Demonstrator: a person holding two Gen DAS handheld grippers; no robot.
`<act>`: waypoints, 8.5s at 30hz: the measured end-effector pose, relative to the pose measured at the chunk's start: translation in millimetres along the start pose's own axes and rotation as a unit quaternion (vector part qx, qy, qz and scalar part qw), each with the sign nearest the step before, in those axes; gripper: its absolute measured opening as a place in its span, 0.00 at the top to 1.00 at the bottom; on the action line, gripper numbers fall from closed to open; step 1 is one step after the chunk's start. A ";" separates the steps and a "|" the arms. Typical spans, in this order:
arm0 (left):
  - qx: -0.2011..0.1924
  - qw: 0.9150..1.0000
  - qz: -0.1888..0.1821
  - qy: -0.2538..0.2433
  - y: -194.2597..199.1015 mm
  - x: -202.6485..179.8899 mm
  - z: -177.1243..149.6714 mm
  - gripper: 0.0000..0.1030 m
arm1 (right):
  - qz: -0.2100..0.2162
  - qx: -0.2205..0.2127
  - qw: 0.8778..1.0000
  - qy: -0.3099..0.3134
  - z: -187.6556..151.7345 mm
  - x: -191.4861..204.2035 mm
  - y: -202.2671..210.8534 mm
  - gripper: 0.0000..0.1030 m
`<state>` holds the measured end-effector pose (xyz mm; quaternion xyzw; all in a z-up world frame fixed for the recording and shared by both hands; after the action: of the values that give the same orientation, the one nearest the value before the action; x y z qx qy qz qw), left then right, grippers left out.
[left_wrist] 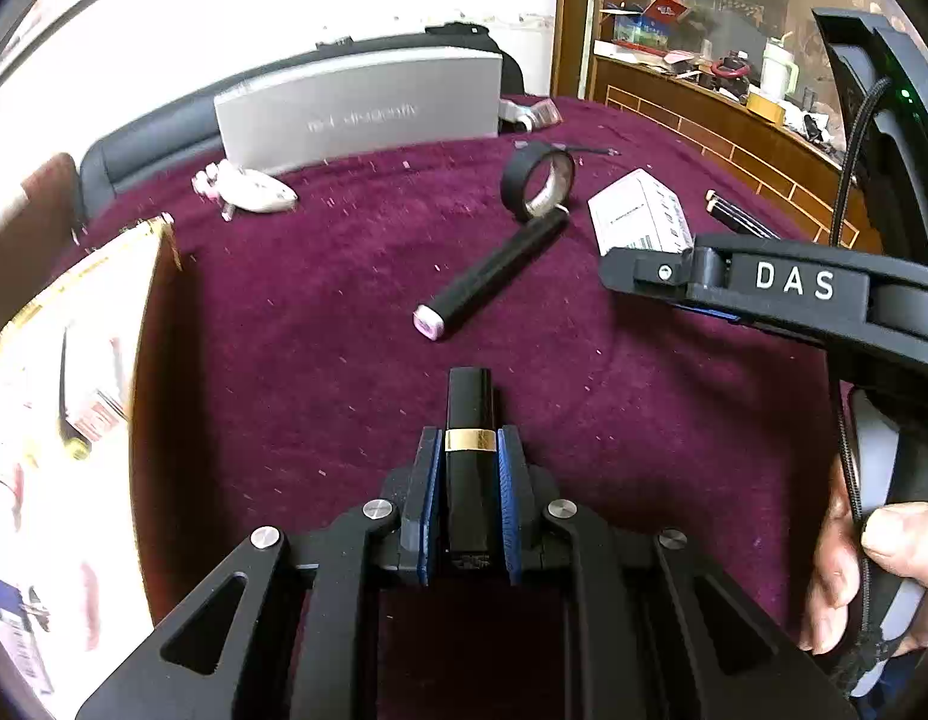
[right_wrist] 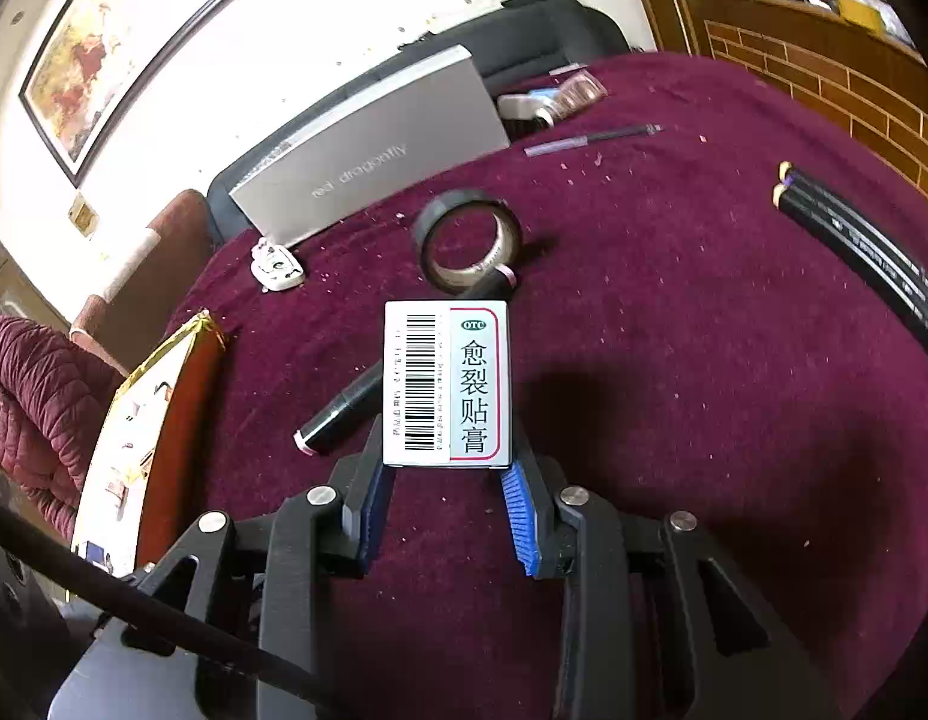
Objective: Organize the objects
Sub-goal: 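Lift the lipstick tube and cream box toward the white tray, then carry the lipstick tube and cream box over the white tray and lower them, then open both grippers to release the lipstick and cream box in the tray, then move both open grippers back over the remaining items on the carpet, then grasp the black pink-capped marker with the left gripper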
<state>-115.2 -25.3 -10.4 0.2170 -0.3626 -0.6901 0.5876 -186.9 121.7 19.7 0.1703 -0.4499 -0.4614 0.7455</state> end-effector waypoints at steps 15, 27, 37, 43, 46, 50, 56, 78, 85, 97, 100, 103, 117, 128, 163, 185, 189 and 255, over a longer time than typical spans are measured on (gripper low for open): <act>-0.035 0.998 0.043 -0.022 16.5 -4.2 8.3 0.87 | 0.005 -0.008 1.000 0.013 -0.2 7.2 0.1 0.70; -0.059 0.996 0.063 -0.027 28.9 -2.5 12.1 0.87 | 0.006 -0.028 0.999 0.037 -0.8 16.8 4.8 0.70; -0.082 0.993 0.083 -0.018 47.6 3.3 12.6 0.86 | 0.015 -0.058 0.997 0.056 2.5 25.2 14.4 0.70; -0.092 0.992 0.088 -0.004 60.3 12.7 7.2 0.86 | 0.027 -0.059 0.996 0.062 -1.9 39.0 21.3 0.70; -0.099 0.991 0.089 0.001 68.0 18.0 4.7 0.86 | 0.035 -0.061 0.995 0.073 -7.9 51.6 28.1 0.70; -0.110 0.990 0.093 0.006 79.3 25.3 3.8 0.86 | 0.041 -0.053 0.994 0.083 -17.1 66.9 32.9 0.70; -0.132 0.986 0.103 0.018 102.2 42.0 -0.5 0.86 | 0.049 -0.047 0.993 0.096 -30.2 87.6 41.3 0.70; -0.115 0.976 0.133 0.131 106.3 150.4 -52.0 0.86 | 0.070 0.005 0.980 0.186 -98.8 179.5 21.1 0.69; -0.089 0.977 0.121 0.150 90.3 161.7 -59.3 0.86 | 0.070 0.023 0.978 0.198 -113.2 187.1 10.3 0.69; -0.069 0.973 0.127 0.179 82.6 182.1 -68.5 0.86 | 0.064 0.040 0.972 0.224 -132.9 198.3 -1.0 0.69; -0.064 0.973 0.126 0.184 80.3 186.0 -71.1 0.86 | 0.061 0.043 0.969 0.237 -139.6 202.2 -2.8 0.69; -0.061 0.972 0.127 0.191 79.4 190.3 -73.2 0.86 | 0.059 0.047 0.966 0.246 -146.9 204.9 -3.7 0.69; -0.028 0.971 0.111 0.209 63.2 200.4 -79.7 0.86 | 0.049 0.111 0.958 0.259 -166.7 211.1 -27.4 0.69; -0.021 0.967 0.111 0.226 60.0 210.5 -85.3 0.86 | 0.031 0.137 0.946 0.291 -179.7 225.5 -39.5 0.69; -0.026 0.963 0.090 0.253 54.7 220.4 -86.6 0.85 | -0.005 0.095 0.947 0.306 -159.0 230.1 -35.4 0.59; -0.061 0.962 0.076 0.254 64.3 215.2 -80.3 0.52 | 0.045 0.052 0.982 0.176 -102.7 188.2 -6.0 0.49; -0.075 0.961 0.074 0.255 68.0 214.8 -78.9 0.42 | 0.049 0.041 0.985 0.162 -94.3 178.7 1.3 0.45; 0.064 0.997 -0.042 -0.021 -63.1 -6.6 71.2 0.89 | 0.013 -0.071 0.991 -0.114 28.9 -41.9 29.9 0.37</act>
<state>-206.6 1.5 -13.2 0.2547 -0.4088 -0.6942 0.5349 -201.9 177.1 33.7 0.0573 -0.4999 -0.4993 0.7053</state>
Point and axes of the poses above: each gripper's, at about its wrist camera, not at the fingertips, and y roughly against the way its jaws point, x to its left, z to its top, the point moved 4 cm from there along -y, roughly the way its jaws point, and after that the axes turned 10 degrees about -y, right-handed, at the moved point
